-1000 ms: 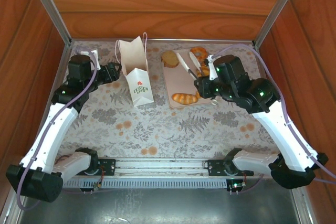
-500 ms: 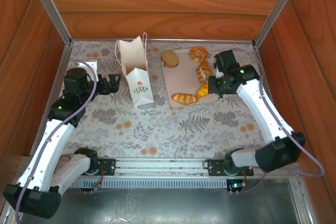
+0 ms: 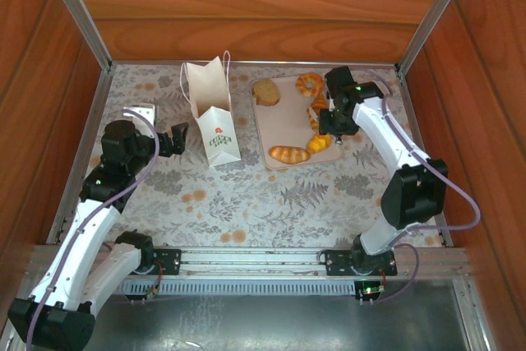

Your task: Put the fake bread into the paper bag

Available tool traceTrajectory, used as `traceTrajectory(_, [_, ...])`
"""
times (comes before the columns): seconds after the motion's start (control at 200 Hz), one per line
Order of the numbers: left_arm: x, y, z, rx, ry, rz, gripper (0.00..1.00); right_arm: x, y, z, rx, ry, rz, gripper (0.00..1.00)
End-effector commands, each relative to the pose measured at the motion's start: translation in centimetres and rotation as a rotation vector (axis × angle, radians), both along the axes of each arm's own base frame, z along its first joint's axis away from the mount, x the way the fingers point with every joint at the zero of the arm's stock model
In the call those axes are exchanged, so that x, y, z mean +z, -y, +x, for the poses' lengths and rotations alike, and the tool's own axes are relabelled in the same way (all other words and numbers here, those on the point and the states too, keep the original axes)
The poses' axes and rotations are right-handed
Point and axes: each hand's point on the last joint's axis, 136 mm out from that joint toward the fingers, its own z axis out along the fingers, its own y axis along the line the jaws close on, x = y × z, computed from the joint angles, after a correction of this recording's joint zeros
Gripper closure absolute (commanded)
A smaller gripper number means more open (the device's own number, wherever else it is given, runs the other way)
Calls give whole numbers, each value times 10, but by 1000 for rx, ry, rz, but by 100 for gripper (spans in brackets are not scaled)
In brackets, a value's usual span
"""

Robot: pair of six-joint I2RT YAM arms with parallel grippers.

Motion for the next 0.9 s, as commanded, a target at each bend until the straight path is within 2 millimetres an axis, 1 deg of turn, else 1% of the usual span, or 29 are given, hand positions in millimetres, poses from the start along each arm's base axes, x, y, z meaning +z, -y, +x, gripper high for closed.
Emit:
traceTrajectory(0.0, [11,-8,5,40,92,34,0,-6,3,10,5,-26,-35,43])
traceTrajectory(0.105, [10,-8,6,36,100,49,0,-15,1,14,-2,-69,-50,44])
traceTrajectory(0.35, [5,-5,8,15,88,55,0,-31,-6,25,-8,-93,-36,43])
traceTrajectory(0.76, [4,-4,11,5,80,30,0,-47,-10,29,-9,-136,-51,43])
traceTrajectory(0.895, [4,-5,12,6,79,21,0,-53,-11,30,-11,-150,-55,45])
